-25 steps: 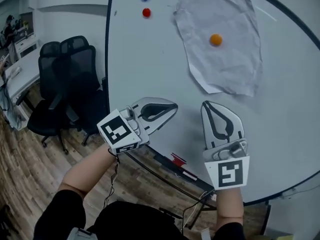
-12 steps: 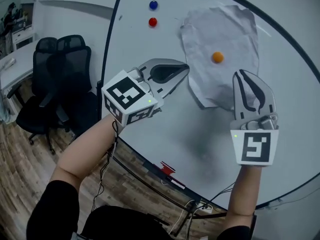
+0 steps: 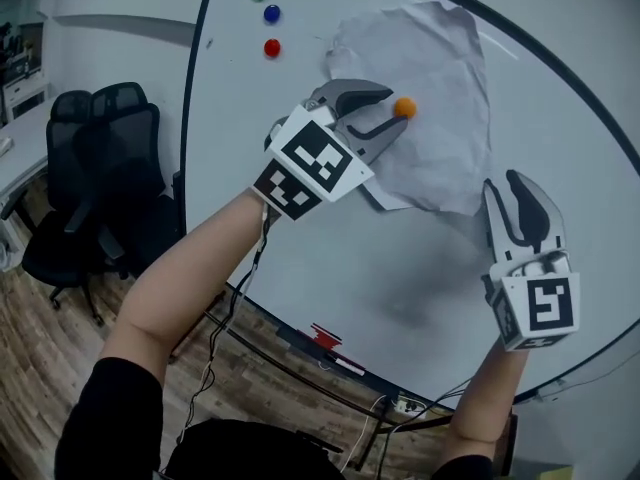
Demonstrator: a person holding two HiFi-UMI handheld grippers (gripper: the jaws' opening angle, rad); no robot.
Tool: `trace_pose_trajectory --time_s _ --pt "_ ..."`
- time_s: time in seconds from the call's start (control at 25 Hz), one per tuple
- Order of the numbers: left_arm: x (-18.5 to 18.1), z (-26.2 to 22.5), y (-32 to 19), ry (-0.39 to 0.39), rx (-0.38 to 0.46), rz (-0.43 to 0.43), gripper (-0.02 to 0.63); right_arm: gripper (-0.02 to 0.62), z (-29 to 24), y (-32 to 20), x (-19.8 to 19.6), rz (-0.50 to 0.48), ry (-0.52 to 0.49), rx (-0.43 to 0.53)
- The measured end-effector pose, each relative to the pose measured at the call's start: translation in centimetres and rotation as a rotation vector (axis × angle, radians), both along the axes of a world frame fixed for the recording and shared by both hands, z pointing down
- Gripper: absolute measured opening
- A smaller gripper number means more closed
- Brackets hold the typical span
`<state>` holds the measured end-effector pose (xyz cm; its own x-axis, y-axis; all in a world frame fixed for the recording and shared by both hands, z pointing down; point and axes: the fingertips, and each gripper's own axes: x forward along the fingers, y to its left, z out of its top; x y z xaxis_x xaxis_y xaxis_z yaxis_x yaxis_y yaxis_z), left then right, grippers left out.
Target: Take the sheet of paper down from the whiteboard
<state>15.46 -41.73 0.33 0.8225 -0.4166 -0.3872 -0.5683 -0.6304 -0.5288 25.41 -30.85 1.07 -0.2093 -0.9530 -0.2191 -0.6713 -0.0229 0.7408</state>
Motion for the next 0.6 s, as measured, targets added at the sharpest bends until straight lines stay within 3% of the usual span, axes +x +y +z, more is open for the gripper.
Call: trace_pose_trajectory --time_s 0.28,0.6 --pt "1.3 -0.5 0.5 -0.023 0.056 -0.07 0.155 0.137 3.9 0.8 1.0 -0.046 -0.126 -0.11" --pt "2.2 -0.9 0.2 -0.049 0.065 -0.147 0.153 0.137 5.0 0.5 0.8 -0.042 -0.183 -0.134"
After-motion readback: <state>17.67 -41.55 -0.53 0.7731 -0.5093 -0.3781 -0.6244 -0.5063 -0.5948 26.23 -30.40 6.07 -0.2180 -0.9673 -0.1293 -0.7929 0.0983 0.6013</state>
